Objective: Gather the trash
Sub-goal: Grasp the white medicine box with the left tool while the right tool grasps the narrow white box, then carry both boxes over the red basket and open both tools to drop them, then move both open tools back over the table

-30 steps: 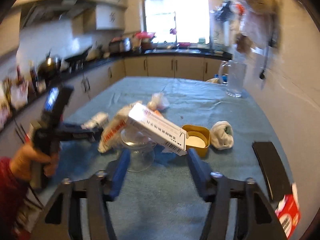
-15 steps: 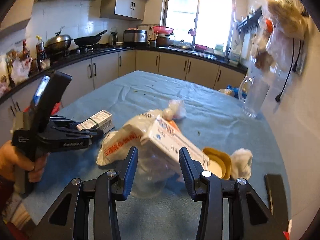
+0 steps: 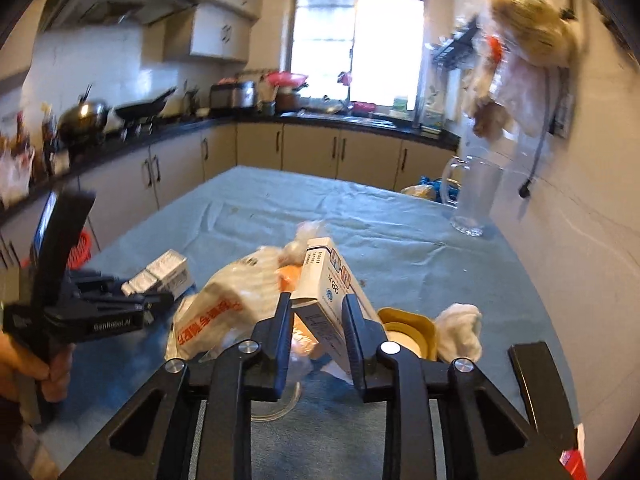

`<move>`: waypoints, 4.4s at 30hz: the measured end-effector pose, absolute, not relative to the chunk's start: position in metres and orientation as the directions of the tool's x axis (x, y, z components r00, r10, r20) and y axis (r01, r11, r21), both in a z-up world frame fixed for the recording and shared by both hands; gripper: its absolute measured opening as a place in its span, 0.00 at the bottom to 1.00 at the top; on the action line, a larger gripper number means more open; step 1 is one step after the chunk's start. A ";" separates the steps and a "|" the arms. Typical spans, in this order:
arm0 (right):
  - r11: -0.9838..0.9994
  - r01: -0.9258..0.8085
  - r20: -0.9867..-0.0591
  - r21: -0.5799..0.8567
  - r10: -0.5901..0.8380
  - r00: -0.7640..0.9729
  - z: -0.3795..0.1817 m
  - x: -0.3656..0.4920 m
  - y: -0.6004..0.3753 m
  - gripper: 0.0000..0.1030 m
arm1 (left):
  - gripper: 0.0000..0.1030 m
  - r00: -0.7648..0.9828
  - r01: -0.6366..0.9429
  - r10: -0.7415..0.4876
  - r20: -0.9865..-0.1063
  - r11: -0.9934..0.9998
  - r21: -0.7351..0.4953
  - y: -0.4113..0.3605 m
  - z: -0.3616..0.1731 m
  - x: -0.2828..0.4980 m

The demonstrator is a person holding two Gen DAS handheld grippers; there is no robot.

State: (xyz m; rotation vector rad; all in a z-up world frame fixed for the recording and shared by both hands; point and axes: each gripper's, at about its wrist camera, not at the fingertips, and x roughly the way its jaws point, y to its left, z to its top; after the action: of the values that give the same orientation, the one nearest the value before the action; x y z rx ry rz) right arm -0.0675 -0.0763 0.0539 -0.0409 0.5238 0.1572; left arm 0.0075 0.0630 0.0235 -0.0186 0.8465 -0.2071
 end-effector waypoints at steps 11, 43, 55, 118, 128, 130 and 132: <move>0.967 -0.139 -0.445 0.215 0.223 0.867 0.074 -0.087 -0.118 0.16 | 0.33 0.683 0.179 -0.196 -0.704 0.979 -0.100 0.064 0.047 -0.010; 0.832 -0.433 -0.356 0.347 0.544 0.760 0.115 -0.101 -0.017 0.15 | 0.33 0.765 0.009 -0.086 -0.638 0.992 -0.123 0.185 0.089 -0.070; 0.718 -0.556 -0.392 0.419 0.695 0.602 0.101 -0.062 0.095 0.15 | 0.33 0.759 -0.193 0.063 -0.649 0.972 -0.131 0.303 0.080 -0.097; 0.729 -0.488 -0.468 0.480 0.683 0.560 0.046 -0.046 0.116 0.42 | 0.55 0.731 -0.168 0.050 -0.681 0.980 -0.108 0.268 0.047 -0.095; 0.756 -0.402 -0.419 0.517 0.633 0.651 0.059 -0.066 0.025 0.46 | 0.57 0.736 -0.011 -0.052 -0.675 0.996 -0.089 0.198 0.053 -0.092; 0.769 -0.374 -0.416 0.519 0.609 0.675 0.060 -0.068 0.002 0.47 | 0.58 0.733 0.030 -0.082 -0.675 0.996 -0.089 0.182 0.053 -0.091; 0.791 -0.326 -0.425 0.517 0.568 0.705 0.059 -0.070 -0.024 0.47 | 0.58 0.727 0.077 -0.115 -0.677 0.993 -0.086 0.164 0.053 -0.091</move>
State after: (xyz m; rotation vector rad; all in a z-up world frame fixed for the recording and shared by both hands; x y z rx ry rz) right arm -0.0697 -0.0245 0.0594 0.4271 0.6065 0.5144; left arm -0.0906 0.1642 0.0531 -0.0534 0.7493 -0.1058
